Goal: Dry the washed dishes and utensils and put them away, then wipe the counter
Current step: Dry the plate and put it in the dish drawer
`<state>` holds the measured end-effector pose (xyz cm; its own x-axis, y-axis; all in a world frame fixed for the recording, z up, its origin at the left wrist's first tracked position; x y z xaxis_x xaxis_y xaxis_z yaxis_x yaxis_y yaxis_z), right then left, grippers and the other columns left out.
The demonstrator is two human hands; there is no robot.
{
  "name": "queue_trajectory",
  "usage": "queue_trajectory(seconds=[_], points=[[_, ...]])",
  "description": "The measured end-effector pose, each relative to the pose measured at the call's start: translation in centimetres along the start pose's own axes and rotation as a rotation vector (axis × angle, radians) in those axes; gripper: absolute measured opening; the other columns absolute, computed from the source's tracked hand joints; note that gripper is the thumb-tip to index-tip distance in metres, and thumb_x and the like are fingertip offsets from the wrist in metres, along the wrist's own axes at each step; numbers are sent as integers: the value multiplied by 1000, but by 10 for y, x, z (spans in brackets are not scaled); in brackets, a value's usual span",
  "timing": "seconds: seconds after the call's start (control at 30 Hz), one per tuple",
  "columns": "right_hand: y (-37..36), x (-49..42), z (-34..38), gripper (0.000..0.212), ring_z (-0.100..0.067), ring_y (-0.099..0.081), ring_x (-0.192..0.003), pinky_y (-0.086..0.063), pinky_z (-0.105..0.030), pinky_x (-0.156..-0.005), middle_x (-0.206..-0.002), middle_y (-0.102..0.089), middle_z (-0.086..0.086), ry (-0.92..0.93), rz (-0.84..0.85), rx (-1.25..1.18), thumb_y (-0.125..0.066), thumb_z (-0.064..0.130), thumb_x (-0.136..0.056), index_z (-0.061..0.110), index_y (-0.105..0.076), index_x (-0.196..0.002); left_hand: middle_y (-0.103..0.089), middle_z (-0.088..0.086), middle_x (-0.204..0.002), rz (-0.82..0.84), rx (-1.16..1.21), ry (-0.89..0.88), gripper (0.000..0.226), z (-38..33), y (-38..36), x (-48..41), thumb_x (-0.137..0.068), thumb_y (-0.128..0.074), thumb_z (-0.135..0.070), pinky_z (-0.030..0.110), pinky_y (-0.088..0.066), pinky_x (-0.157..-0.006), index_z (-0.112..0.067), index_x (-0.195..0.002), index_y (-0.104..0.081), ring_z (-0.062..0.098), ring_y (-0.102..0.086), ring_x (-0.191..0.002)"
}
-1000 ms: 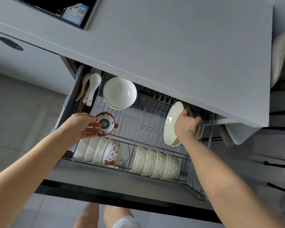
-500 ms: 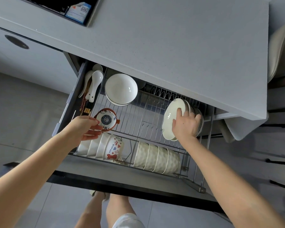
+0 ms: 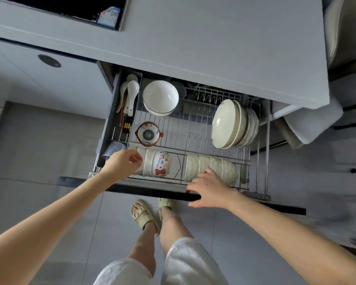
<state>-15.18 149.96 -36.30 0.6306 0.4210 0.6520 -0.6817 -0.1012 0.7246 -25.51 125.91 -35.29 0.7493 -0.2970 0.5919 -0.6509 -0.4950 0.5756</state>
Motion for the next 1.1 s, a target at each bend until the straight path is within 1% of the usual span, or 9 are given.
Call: queue_trajectory(seconds=[0.13,0.3,0.47,0.57,0.67,0.8,0.93,1.0,1.1], points=[[-9,1,-2,29,-18,-51,-65,-31,-36,-77,-62,-60,7,55,-232,263,-70,53,-60,24,-69,-65,-68,1,-100,-12,-70,-83,20,-9,11,2,-87,-63,-23,17,-43,-72,-13,-104,-66,11,-60,-87],[6,-3,-18,47,-23,-57,-81,-34,-48,-93,-84,-63,-1,1,-419,355,-69,61,-61,18,-69,-81,-58,-4,-124,-119,-451,-286,47,-16,19,5,-75,-70,-48,32,-39,-99,-26,-116,-62,19,-49,-118],[41,-21,-51,77,-36,-56,-113,-19,-64,-106,-123,-61,-14,-60,-487,387,-73,69,-55,19,-66,-113,-63,6,-98,-412,-418,-160,26,-34,28,-16,-81,-67,-37,36,-44,-84,-14,-93,-69,28,-56,-98],[71,-34,-75,112,-42,-36,-135,-7,-66,-110,-150,-34,-21,-126,-488,434,-63,78,-58,22,-26,-148,-63,11,-88,-481,-293,39,21,-53,44,-32,-89,-55,-25,33,-45,-66,-9,-78,-63,30,-54,-79],[95,-51,-97,127,-43,-17,-143,-2,-66,-111,-155,-8,-23,-194,-500,462,-59,81,-59,24,7,-150,-61,9,-79,-362,-273,313,20,-61,52,-57,-88,-48,-23,28,-38,-57,-7,-81,-58,29,-52,-68],[121,-71,-126,134,-43,-27,-140,-12,-67,-109,-151,-27,-26,-296,-514,378,-72,77,-46,21,-7,-149,-63,10,-78,-126,525,617,14,-74,50,-86,-88,-50,-12,28,-43,-64,-2,-91,-59,26,-57,-65],[140,-88,-143,120,-40,-44,-123,-27,-61,-106,-136,-48,-22,-309,-585,397,-87,53,-46,16,-28,-144,-55,13,-124,-62,1279,652,29,-96,46,-110,-98,-39,-11,44,-45,-85,-14,-125,-50,39,-54,-109],[155,-97,-148,100,-36,-50,-102,-38,-53,-94,-116,-57,-17,-289,-682,399,-90,32,-48,16,-44,-135,-54,11,-124,-55,1387,618,32,-104,49,-122,-98,-41,-9,45,-47,-85,-17,-128,-50,40,-53,-114],[182,-109,-146,65,-30,-56,-75,-34,-43,-82,-88,-59,-8,-225,-808,373,-85,17,-51,15,-60,-110,-61,14,-106,-46,1285,619,25,-108,57,-128,-96,-46,-9,41,-51,-76,-10,-117,-59,34,-60,-96]])
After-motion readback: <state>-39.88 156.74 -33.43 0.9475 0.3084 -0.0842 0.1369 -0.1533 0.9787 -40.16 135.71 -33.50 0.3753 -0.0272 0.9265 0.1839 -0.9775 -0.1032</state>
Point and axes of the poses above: each hand's wrist, its own x-axis away from the middle knuckle, its own y-axis out of the back of the hand, z = x × y, the point moved 1 cm from there along -x, towards the middle knuckle
